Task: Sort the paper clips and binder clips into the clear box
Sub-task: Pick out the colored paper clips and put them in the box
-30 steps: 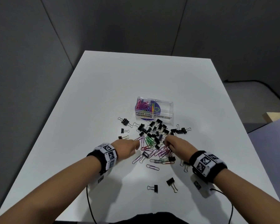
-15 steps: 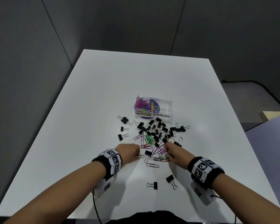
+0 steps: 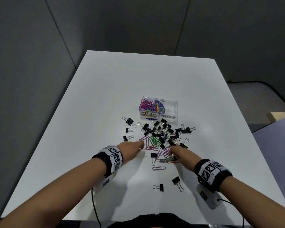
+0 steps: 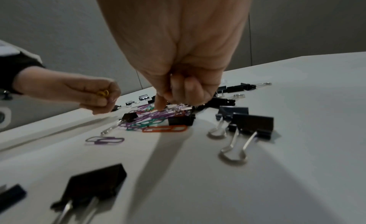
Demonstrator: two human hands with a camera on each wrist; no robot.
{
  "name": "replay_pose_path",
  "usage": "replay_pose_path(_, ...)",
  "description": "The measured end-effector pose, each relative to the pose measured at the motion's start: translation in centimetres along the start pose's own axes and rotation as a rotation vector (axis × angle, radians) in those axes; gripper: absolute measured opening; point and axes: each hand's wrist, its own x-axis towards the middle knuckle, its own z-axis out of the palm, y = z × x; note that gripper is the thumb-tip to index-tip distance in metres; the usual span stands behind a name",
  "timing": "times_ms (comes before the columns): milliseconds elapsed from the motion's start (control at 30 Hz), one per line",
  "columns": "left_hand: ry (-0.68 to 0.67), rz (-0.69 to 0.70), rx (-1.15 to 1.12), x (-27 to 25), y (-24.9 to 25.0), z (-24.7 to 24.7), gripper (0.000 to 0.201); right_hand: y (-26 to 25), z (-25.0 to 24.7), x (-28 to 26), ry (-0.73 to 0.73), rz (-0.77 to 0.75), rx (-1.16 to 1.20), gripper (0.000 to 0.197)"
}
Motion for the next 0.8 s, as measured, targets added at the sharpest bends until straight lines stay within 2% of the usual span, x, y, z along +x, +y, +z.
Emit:
replay_pose_path(133, -0.007, 0.044, -0.012, 0.4, 0.2, -0.1, 0.038, -0.7, 0.0, -0.4, 0.032, -0.041, -0.13, 0.024)
replay_pose_path(300, 0.019, 0.1, 0.018, 0.6, 2.8, -0.6, 0.028, -1.6, 0.4, 0.3, 0.019, -0.072, -0.234, 0.027)
replay_pose_path(367, 0.042, 0.134, 0.104, 0.8, 3.9, -0.5, 0.022, -1.8, 0.5, 0.6, 0.012, -0.048, -0.233, 0.021)
replay_pose_path(533, 0.017, 0.15, 0.229, 1.7, 4.6, 0.0, 0.028, -2.1, 0.2, 1.3, -0.036, -0.018, -0.191, 0.015)
replay_pose_path(633, 0.012, 0.171, 0.256, 2.1, 4.2, -0.1, 0.026, -2.2, -0.1, 1.4, -0.055, -0.048, -0.211, 0.014)
replay_pose_path(733, 0.029, 0.158, 0.251, 2.1, 2.9, -0.4, 0.027, -2.0, -0.7, 1.1, -0.037, -0.068, -0.173, 0.003)
replay_pose_path(800, 0.046, 0.128, 0.229, 1.9, 1.9, -0.7, 0.033, -1.5, -1.2, 0.8, -0.012, -0.028, -0.086, 0.007)
